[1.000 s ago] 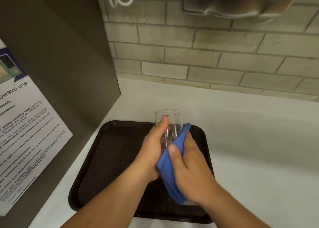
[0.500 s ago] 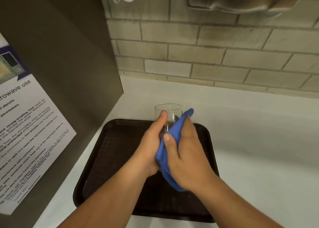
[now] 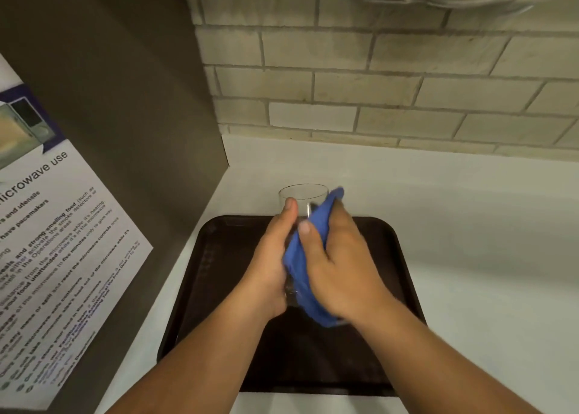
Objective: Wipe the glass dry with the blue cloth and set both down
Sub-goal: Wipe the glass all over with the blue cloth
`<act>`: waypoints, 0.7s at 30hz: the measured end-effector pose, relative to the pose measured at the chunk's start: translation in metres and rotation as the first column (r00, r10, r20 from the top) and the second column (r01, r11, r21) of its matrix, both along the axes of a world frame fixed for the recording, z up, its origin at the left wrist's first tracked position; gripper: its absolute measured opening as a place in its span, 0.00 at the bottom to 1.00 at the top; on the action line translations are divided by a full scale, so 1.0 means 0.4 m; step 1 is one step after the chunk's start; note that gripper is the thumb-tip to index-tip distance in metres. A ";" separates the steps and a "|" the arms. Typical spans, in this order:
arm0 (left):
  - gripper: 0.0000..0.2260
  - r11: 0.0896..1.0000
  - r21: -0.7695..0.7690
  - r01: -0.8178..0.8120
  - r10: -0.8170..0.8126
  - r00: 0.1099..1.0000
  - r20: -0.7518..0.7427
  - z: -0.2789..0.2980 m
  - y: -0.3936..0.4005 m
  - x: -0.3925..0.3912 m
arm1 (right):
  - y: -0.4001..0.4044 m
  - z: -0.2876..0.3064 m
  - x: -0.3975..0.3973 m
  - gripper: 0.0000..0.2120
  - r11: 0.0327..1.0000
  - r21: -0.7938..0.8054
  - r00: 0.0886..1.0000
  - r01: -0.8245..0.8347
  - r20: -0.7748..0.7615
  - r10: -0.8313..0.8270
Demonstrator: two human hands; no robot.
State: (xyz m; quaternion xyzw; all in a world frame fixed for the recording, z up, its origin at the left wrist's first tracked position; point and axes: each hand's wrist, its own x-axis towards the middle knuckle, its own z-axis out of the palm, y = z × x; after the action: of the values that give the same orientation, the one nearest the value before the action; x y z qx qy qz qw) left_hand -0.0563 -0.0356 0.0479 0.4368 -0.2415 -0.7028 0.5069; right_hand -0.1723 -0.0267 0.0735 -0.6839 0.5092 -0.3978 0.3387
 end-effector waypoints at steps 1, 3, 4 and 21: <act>0.31 1.000 -0.017 -0.002 0.002 1.000 -0.008 0.000 0.004 0.003 | -0.023 0.015 0.006 0.19 0.999 0.022 0.998 0.040 0.039 -0.041; 0.29 1.000 -0.028 0.013 -0.015 0.998 -0.058 0.007 0.007 0.008 | -0.071 0.046 0.003 0.21 0.973 0.222 0.967 0.061 0.228 -0.113; 0.29 0.999 -0.040 0.019 -0.021 0.997 -0.070 0.009 0.005 0.010 | -0.081 0.054 -0.002 0.23 0.937 0.348 0.929 0.026 0.338 -0.150; 0.36 0.993 0.039 -0.110 0.111 0.994 -0.021 0.006 0.008 -0.037 | -0.079 0.012 -0.076 0.21 0.876 0.449 0.916 -0.175 0.401 -0.023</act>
State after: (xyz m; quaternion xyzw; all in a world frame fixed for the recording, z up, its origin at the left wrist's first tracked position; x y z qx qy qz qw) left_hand -0.0710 -0.0323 0.0505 0.4510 -0.1978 -0.6829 0.5396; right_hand -0.2028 -0.0582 0.0783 -0.5051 0.4844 -0.3762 0.6072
